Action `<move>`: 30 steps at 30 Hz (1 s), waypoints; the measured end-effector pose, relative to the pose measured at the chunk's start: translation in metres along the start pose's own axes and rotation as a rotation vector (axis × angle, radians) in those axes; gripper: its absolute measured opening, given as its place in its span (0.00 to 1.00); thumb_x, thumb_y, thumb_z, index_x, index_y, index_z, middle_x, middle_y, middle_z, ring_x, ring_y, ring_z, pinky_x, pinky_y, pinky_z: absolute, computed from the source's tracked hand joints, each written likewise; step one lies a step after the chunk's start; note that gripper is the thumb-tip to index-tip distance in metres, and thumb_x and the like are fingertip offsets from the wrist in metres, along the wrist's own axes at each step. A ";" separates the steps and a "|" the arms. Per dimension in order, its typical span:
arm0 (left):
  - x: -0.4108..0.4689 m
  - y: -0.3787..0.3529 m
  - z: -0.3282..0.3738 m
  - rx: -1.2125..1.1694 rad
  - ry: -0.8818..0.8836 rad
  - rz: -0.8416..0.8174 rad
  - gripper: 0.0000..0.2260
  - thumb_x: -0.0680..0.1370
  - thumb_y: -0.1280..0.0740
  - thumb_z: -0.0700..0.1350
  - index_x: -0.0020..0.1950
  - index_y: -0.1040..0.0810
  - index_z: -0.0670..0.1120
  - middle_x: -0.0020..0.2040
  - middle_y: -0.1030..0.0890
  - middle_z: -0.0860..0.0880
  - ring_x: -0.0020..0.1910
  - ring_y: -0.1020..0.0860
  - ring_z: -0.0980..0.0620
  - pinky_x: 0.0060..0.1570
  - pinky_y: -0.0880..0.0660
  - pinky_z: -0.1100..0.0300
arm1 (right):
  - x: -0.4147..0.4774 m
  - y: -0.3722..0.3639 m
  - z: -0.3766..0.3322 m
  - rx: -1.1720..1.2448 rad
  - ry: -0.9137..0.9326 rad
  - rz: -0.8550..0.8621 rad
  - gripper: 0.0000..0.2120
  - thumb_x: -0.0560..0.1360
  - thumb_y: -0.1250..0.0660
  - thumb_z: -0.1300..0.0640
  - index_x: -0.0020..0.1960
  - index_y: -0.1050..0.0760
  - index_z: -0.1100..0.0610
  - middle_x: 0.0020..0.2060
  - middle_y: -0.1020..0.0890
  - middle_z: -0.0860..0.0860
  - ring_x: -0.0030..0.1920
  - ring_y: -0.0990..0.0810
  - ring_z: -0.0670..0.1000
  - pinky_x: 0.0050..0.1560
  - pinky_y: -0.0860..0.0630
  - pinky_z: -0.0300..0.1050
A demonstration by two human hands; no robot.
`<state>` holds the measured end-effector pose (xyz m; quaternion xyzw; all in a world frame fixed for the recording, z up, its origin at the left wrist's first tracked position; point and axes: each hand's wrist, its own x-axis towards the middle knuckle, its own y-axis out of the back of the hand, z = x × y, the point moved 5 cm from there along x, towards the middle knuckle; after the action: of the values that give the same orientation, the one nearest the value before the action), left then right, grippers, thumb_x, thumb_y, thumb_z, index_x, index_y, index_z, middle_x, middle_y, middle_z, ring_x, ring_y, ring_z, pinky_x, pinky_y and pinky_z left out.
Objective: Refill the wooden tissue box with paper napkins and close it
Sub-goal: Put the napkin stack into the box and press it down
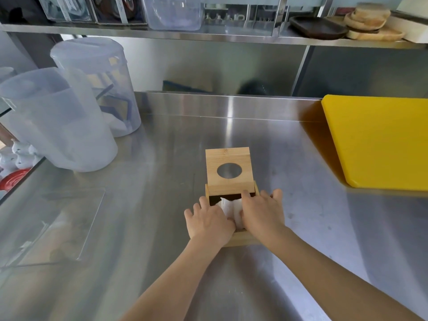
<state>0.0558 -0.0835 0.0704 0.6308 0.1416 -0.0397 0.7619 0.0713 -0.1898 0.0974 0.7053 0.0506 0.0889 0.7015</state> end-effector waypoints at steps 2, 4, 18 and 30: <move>-0.002 0.003 -0.001 -0.034 -0.007 0.031 0.14 0.74 0.42 0.51 0.54 0.26 0.45 0.57 0.30 0.46 0.54 0.28 0.45 0.55 0.35 0.53 | -0.003 -0.003 0.000 -0.058 0.006 0.073 0.11 0.65 0.29 0.59 0.45 0.28 0.57 0.26 0.23 0.51 0.37 0.29 0.55 0.39 0.55 0.48; -0.006 0.010 -0.001 -0.028 -0.032 0.136 0.15 0.74 0.38 0.50 0.57 0.31 0.45 0.56 0.30 0.47 0.51 0.26 0.46 0.51 0.34 0.55 | -0.005 -0.004 0.002 -0.110 -0.004 0.122 0.20 0.48 0.21 0.64 0.36 0.26 0.57 0.24 0.24 0.52 0.29 0.31 0.55 0.37 0.55 0.46; -0.009 0.039 0.014 0.077 -0.724 0.231 0.11 0.76 0.39 0.42 0.57 0.25 0.47 0.53 0.21 0.49 0.51 0.23 0.48 0.47 0.27 0.56 | 0.000 -0.005 0.014 0.075 0.524 -0.019 0.10 0.66 0.41 0.60 0.40 0.21 0.52 0.41 0.17 0.43 0.42 0.21 0.49 0.42 0.47 0.43; 0.002 0.008 0.023 0.372 -0.593 0.139 0.11 0.78 0.45 0.41 0.59 0.33 0.41 0.56 0.27 0.41 0.56 0.30 0.43 0.56 0.37 0.55 | 0.000 -0.008 0.020 0.060 0.446 -0.099 0.05 0.74 0.40 0.58 0.49 0.31 0.57 0.47 0.23 0.51 0.49 0.27 0.52 0.57 0.43 0.48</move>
<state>0.0640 -0.1041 0.0815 0.7278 -0.1388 -0.1941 0.6430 0.0760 -0.2088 0.0891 0.6853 0.2417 0.2066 0.6551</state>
